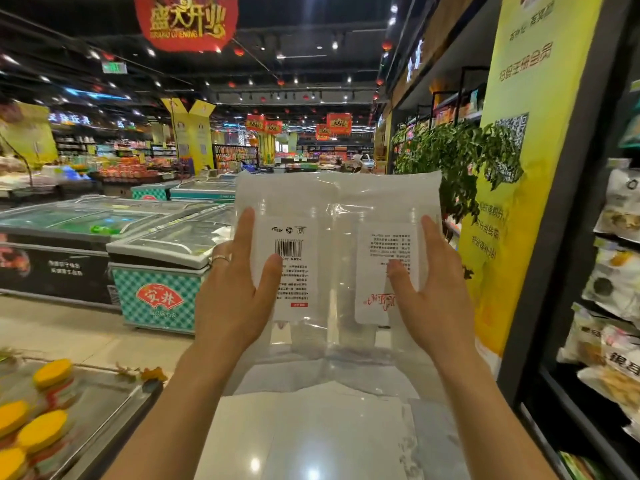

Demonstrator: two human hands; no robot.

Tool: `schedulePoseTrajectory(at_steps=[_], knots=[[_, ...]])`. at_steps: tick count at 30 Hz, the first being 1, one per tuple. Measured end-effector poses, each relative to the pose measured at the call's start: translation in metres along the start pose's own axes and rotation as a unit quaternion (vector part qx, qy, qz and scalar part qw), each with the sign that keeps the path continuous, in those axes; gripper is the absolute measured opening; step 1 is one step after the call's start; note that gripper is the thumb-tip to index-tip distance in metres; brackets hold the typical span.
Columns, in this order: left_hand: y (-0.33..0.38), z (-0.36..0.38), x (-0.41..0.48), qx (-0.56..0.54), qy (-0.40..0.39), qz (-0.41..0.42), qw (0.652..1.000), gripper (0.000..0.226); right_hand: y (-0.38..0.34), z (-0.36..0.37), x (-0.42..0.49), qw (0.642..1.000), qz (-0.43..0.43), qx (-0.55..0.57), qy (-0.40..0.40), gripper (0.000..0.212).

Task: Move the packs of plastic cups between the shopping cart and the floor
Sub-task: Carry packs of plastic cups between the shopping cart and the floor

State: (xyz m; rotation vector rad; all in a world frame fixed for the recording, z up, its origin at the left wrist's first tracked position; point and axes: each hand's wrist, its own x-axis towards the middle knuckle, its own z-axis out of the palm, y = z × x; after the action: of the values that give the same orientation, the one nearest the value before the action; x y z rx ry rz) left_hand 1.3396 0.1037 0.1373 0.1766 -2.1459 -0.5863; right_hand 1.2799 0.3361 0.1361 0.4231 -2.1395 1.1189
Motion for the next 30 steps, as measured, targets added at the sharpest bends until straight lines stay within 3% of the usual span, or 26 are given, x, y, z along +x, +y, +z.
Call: schedulePoseTrajectory(at_steps=[11, 30], knots=[[-0.065, 0.128, 0.103, -0.022, -0.015, -0.001, 1.000, 0.068, 0.076, 0.112, 0.108, 1.000, 0.007, -0.021, 0.013, 0.069], [-0.256, 0.329, 0.380, -0.011, -0.031, -0.018, 0.999, 0.068, 0.154, 0.402, 0.347, 1.000, 0.004, -0.015, 0.024, 0.067]])
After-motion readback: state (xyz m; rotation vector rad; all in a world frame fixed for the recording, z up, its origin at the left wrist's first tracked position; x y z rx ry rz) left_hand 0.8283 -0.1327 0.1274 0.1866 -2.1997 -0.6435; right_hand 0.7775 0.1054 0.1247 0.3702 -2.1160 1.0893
